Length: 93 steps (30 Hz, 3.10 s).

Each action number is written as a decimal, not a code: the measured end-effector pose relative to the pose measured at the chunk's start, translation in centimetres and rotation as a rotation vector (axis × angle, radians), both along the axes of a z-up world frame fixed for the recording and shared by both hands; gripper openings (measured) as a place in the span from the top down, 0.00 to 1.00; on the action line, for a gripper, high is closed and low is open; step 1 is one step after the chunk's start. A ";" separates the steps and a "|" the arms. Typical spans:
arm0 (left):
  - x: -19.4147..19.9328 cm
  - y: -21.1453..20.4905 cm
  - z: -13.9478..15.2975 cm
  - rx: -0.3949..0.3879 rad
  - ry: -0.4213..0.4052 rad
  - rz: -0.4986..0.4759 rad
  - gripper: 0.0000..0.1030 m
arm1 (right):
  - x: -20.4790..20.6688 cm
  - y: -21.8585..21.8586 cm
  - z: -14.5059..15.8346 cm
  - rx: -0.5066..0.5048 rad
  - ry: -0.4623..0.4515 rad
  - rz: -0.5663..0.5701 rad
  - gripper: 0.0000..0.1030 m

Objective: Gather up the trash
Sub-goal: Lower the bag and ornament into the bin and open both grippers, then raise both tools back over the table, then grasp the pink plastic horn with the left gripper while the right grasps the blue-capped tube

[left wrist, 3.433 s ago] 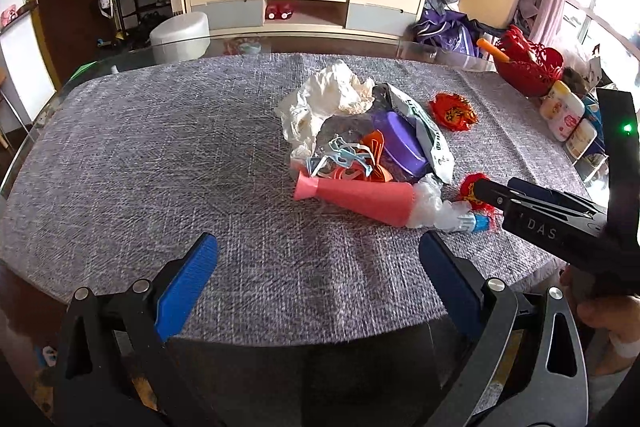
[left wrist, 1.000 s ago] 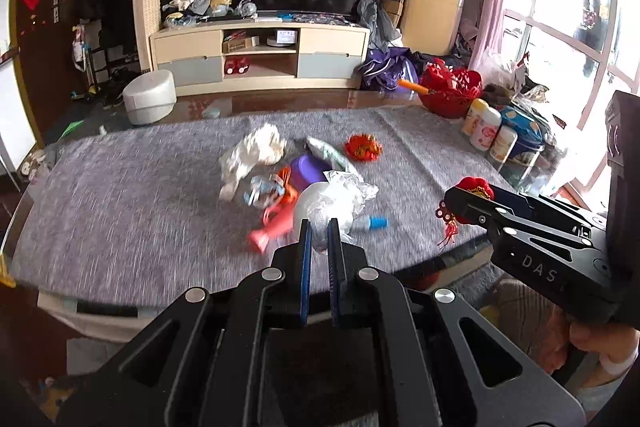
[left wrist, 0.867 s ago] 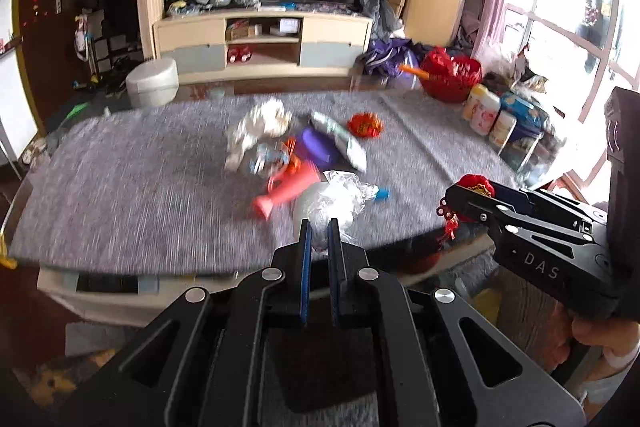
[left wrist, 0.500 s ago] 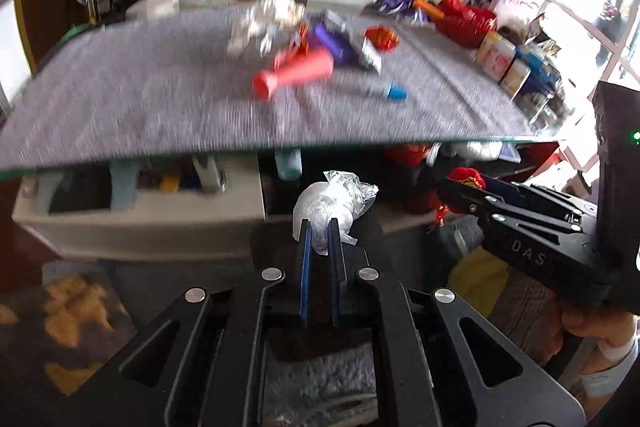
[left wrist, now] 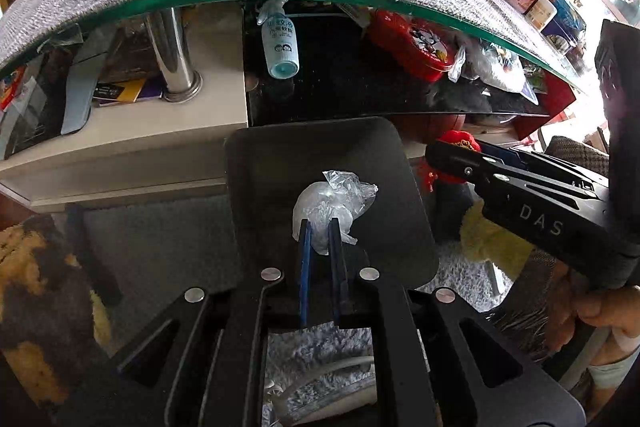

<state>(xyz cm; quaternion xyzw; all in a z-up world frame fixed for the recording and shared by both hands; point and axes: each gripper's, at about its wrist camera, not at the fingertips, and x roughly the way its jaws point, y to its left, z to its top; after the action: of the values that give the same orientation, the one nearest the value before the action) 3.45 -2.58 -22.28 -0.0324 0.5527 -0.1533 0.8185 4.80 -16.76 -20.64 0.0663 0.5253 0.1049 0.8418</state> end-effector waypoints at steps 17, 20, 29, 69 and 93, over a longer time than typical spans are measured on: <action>0.8 1.8 3.4 0.032 -0.092 0.069 0.22 | 1.3 -2.2 3.9 -0.038 -0.074 -0.084 0.20; 0.9 2.4 5.3 0.067 -0.144 0.095 0.09 | 1.4 -3.2 5.9 -0.056 -0.124 -0.115 0.11; 2.7 4.1 11.0 0.080 -0.256 0.165 0.08 | 3.7 -4.8 10.4 -0.061 -0.232 -0.164 0.10; 17.0 1.2 8.2 0.055 -0.243 0.045 0.28 | 13.8 -3.4 6.2 -0.046 -0.215 -0.161 0.42; 13.4 -1.0 8.4 0.075 -0.251 -0.043 0.76 | 11.4 -4.9 7.5 -0.008 -0.228 -0.165 0.42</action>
<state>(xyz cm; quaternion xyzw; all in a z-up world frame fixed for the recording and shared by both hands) 16.86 -3.55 -13.90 0.0293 0.4520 -0.1530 0.8783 16.18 -21.62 -13.10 0.0934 0.4193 0.0402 0.9021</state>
